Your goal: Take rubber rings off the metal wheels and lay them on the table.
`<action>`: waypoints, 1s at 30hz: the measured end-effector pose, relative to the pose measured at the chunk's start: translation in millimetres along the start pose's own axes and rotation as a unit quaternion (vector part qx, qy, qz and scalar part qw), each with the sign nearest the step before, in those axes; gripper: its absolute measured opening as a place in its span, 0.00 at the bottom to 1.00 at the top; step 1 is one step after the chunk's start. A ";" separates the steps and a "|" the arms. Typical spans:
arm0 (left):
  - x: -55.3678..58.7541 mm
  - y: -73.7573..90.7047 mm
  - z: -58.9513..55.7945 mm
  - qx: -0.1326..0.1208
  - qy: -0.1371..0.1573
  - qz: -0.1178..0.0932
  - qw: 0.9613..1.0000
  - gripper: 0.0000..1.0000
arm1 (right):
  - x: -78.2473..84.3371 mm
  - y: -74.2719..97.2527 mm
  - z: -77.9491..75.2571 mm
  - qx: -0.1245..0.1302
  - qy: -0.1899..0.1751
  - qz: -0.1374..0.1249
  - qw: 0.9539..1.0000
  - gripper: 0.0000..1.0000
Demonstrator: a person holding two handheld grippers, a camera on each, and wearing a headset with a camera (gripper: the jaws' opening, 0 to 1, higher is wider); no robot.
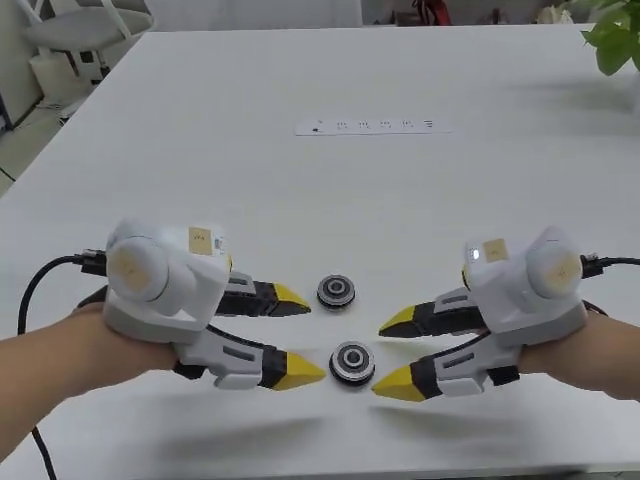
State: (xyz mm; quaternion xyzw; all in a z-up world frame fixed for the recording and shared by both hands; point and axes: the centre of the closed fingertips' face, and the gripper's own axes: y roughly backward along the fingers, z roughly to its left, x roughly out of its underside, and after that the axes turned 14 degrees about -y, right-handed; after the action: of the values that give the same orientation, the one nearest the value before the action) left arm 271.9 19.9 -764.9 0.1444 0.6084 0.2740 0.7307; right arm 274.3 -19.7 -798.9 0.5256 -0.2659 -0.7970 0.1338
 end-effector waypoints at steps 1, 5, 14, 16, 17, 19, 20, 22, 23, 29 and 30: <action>0.7 -0.7 0.0 0.002 0.000 0.001 1.000 0.42 | -0.1 -0.4 0.6 0.000 0.002 0.001 1.000 0.37; 1.2 -4.3 1.3 0.007 0.000 0.004 1.000 0.38 | 0.7 -1.4 0.6 -0.002 0.002 0.002 1.000 0.37; 1.5 -17.8 -5.8 0.026 0.000 0.007 1.000 0.33 | 2.9 -3.6 3.3 -0.004 0.004 0.004 1.000 0.36; 1.4 -20.6 -7.5 0.031 0.000 0.008 0.999 0.30 | 2.9 -3.4 3.0 -0.003 0.002 0.003 1.000 0.36; 1.2 -21.6 -8.1 0.032 0.001 0.009 0.999 0.28 | 3.1 -3.5 2.9 -0.003 0.002 0.003 1.000 0.36; 0.6 -23.9 -8.2 0.032 0.002 0.010 0.999 0.26 | 4.2 -3.7 2.6 -0.002 0.002 0.004 1.000 0.36; 0.0 -25.0 -7.9 0.032 0.003 0.009 0.999 0.25 | 4.3 -3.8 3.1 -0.003 0.001 0.004 1.000 0.36; -1.1 -26.4 -8.0 0.032 0.004 0.008 0.999 0.23 | 4.9 -4.3 3.7 -0.004 0.001 0.005 1.000 0.36; -1.7 -27.2 -8.4 0.032 0.005 0.007 0.999 0.23 | 5.2 -4.5 3.8 -0.004 0.002 0.006 1.000 0.36; 0.0 -36.3 -11.1 0.027 -0.004 0.023 0.999 0.21 | 5.2 -4.7 4.1 -0.005 0.000 0.006 1.000 0.36; 0.9 -37.0 -11.7 0.027 -0.007 0.027 0.999 0.20 | 5.2 -4.7 4.0 -0.004 0.000 0.005 1.000 0.36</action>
State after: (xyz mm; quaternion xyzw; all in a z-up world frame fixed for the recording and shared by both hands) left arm 269.0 -11.0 -788.3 0.1821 0.6067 0.2757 0.7230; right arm 268.8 -17.3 -804.3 0.5235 -0.2653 -0.7974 0.1404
